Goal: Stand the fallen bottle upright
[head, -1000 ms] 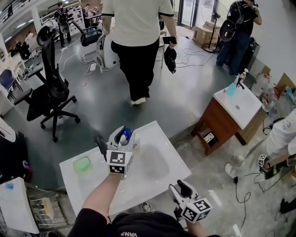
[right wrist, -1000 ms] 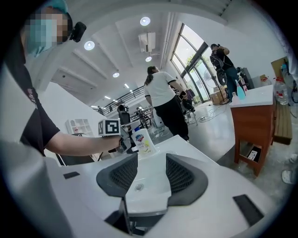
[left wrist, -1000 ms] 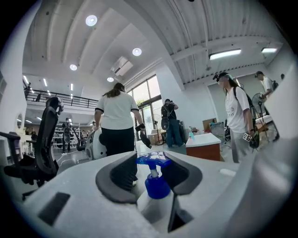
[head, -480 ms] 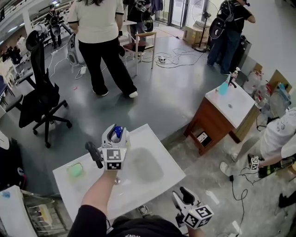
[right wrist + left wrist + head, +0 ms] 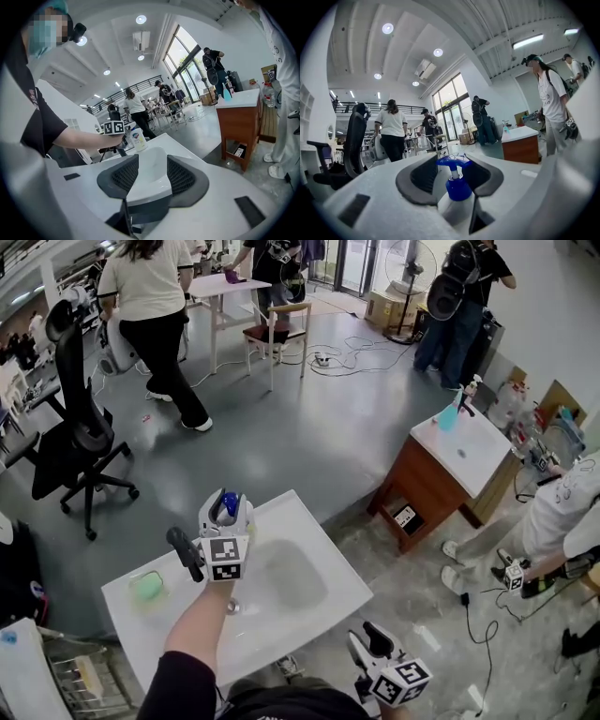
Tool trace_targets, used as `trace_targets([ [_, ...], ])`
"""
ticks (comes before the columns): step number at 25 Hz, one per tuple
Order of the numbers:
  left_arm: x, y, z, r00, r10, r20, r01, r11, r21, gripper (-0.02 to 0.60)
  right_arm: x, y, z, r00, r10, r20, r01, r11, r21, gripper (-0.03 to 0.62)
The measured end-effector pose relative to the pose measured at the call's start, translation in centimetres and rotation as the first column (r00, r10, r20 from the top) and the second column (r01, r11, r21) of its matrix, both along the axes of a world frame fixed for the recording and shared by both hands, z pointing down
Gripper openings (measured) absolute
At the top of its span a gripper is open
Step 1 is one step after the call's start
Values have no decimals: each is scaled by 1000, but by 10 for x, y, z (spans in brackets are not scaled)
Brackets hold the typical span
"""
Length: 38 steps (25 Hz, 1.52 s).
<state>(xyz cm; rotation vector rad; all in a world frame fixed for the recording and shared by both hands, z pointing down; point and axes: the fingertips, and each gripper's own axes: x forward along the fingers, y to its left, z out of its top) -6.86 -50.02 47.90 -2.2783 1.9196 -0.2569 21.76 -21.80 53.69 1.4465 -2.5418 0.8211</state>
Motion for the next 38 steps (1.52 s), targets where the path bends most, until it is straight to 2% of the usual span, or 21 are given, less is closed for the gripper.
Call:
trace_targets([
  [7,0,0,5,1000,8,-7,-9,1000,-14,165,-1,-2,2,1000,0,-5,0,1000,-1,178],
  [18,-1,-1,4,1000,18,15,-18,999,-46,291,-10,-9,-1,1000,-20,5,20,1000,7,178],
  [28,3,2,4,990,18,143,-13,999,-37,327,-17,-8,-4,1000,-18,0,18,1000,15,178],
  [32,6,3,5,991,17,135,-11,999,-44,334,-16,-6,-4,1000,-14,2,14,1000,12,178],
  [38,10,10,-20,993,42,107,-43,999,9,334,-20,-3,-5,1000,-13,4,13,1000,22,178],
])
